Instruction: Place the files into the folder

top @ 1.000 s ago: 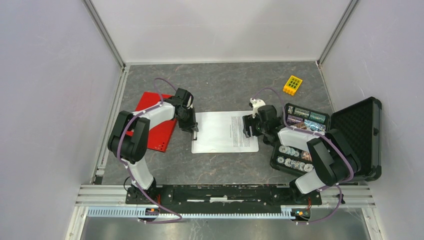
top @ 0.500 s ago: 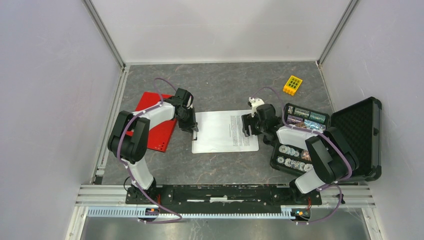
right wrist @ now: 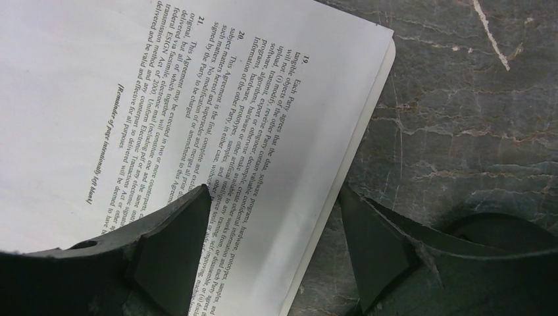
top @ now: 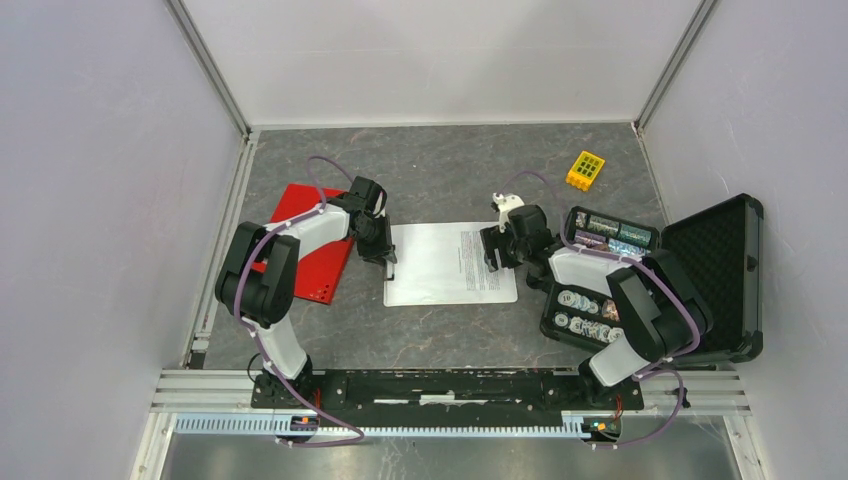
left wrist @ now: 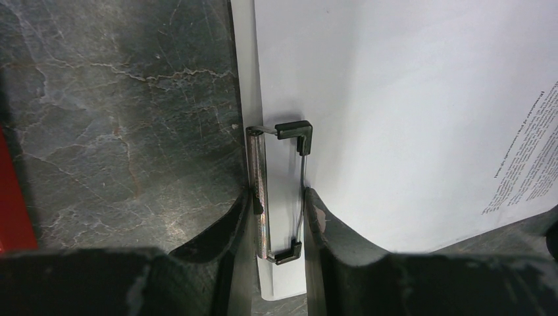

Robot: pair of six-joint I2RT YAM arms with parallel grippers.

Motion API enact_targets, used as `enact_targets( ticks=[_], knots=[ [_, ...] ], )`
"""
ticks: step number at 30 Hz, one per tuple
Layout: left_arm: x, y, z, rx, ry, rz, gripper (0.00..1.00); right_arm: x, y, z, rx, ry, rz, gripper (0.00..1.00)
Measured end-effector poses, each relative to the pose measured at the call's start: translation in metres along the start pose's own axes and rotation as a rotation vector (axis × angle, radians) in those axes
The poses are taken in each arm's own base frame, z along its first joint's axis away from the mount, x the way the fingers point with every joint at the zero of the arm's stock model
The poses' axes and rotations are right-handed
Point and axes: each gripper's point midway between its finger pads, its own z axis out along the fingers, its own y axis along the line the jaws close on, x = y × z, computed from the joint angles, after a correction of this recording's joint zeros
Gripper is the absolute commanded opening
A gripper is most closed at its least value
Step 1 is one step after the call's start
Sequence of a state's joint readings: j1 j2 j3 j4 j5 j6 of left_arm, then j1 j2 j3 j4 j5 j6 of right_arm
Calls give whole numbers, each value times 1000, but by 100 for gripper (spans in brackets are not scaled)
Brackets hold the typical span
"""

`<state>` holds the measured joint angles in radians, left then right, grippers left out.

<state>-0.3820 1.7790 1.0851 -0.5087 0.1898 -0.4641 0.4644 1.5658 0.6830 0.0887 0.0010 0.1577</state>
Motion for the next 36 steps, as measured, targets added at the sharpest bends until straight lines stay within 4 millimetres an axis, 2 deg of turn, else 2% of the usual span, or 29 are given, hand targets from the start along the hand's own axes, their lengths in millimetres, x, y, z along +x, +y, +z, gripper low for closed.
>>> enact_targets(
  ticks=[8,20,28,30,31,32,33,36],
  knots=[
    [0,0,0,0,-1,1,3,-3,-2,4,14,9,-19,79],
    [0,0,-1,2,-8,0,51,-5,0,5,14,-1,-10,80],
    [-10,-12,-22,39,-59,8,66,-3,-5,0,51,12,1,86],
    [-13,-16,-29,47,-72,10,73,-2,-7,-4,64,39,-5,92],
    [-16,-18,-32,52,-81,13,79,-5,-8,-6,69,47,-9,98],
    [-18,-20,-37,57,-87,14,92,-13,-8,-9,71,47,-14,98],
    [-22,-24,-43,66,-96,16,100,-22,-7,-12,74,37,-17,98],
    [-38,-39,-66,100,-138,31,100,-63,-5,-32,72,-42,-28,98]
  ],
)
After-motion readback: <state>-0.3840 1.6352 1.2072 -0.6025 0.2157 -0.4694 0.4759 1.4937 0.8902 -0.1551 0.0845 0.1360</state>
